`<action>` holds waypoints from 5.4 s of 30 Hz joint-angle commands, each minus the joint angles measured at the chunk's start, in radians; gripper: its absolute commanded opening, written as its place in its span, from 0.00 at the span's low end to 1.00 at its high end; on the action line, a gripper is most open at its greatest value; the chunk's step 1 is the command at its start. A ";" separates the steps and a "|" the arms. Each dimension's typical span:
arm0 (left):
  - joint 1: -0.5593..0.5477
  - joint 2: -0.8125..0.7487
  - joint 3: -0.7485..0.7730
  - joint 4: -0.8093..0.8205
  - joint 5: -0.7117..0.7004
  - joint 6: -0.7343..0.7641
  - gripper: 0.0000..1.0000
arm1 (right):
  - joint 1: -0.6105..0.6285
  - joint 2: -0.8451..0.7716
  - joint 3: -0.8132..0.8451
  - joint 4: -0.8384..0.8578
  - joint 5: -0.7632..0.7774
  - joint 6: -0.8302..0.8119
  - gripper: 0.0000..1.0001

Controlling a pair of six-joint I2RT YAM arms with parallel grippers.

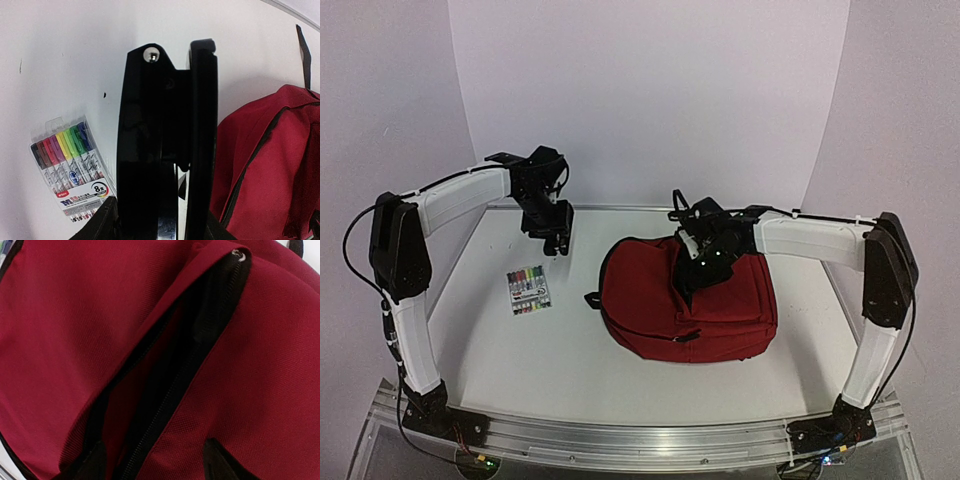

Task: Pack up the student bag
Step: Place the stationery in the student bag.

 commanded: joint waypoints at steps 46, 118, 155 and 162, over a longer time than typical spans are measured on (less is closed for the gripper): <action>-0.410 0.229 0.236 0.107 0.365 0.574 0.31 | -0.244 -0.318 -0.126 0.068 -0.430 0.173 0.00; -0.386 0.472 0.544 0.380 0.446 0.159 0.60 | -0.241 -0.187 -0.118 0.181 -0.411 0.294 0.00; -0.304 0.221 -0.029 0.514 0.706 0.050 0.65 | -0.282 -0.206 -0.167 0.170 -0.422 0.253 0.00; -0.315 0.279 0.052 0.484 0.715 0.045 0.47 | -0.282 -0.191 -0.155 0.172 -0.437 0.256 0.00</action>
